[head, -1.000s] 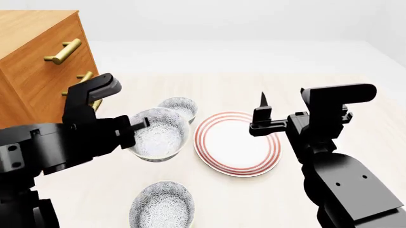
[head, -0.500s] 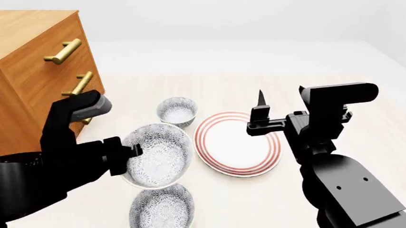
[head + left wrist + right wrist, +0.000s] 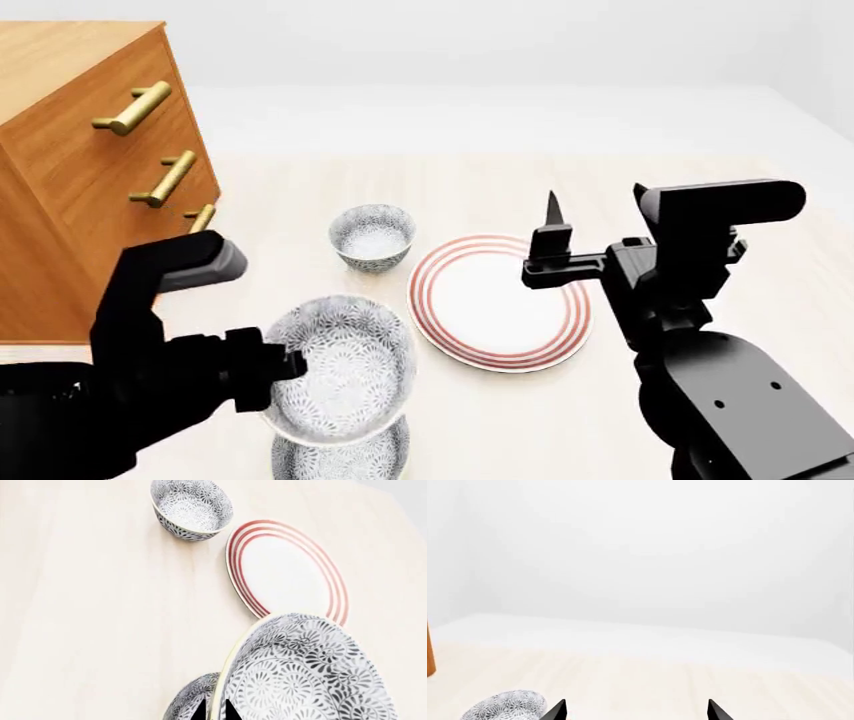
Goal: Stack the bowl in the middle on the bowl at the back.
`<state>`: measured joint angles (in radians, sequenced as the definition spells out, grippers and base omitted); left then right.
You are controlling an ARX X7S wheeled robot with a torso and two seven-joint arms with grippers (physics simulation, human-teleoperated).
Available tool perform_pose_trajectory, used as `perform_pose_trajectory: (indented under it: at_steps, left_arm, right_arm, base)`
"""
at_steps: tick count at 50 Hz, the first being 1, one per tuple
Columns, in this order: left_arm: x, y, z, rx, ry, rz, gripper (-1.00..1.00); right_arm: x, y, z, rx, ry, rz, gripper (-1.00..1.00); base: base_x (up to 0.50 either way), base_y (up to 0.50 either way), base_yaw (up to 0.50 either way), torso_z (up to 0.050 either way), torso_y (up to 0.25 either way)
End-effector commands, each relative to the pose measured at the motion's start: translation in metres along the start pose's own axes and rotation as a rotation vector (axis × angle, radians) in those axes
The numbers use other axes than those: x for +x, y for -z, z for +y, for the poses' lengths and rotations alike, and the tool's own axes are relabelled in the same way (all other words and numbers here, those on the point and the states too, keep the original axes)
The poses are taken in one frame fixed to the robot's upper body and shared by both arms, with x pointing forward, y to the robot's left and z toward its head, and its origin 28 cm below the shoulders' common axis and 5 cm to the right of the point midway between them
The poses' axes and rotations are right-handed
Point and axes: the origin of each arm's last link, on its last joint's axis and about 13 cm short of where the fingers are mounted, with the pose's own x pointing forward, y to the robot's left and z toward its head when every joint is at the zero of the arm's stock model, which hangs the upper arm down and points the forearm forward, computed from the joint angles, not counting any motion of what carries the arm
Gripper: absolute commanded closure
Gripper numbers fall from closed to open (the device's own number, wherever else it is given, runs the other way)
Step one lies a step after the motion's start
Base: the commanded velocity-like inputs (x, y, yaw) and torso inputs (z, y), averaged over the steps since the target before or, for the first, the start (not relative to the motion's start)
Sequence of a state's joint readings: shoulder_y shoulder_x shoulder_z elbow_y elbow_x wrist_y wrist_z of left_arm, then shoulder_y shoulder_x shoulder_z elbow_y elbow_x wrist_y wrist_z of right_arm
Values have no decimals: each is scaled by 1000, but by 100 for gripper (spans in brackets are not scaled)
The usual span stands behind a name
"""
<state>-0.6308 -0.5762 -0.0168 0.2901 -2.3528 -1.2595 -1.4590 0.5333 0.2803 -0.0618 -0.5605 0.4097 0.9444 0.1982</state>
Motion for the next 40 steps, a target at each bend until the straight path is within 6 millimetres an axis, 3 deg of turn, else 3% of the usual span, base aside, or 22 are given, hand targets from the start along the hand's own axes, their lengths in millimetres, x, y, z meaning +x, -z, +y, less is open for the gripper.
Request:
perform_pose_trajectory:
  at_steps: [1,40]
  left_arm:
    - [-2,7,0,16,9,1,100]
    - [9,26,5,47,-13,23,100]
  right_arm:
    - [1,1,0,-1,3,0,-100]
    - [-5,0,-1,0,10,0,-100]
  base:
    - [0,0,0,0,0]
    - [0,0,0,0,0]
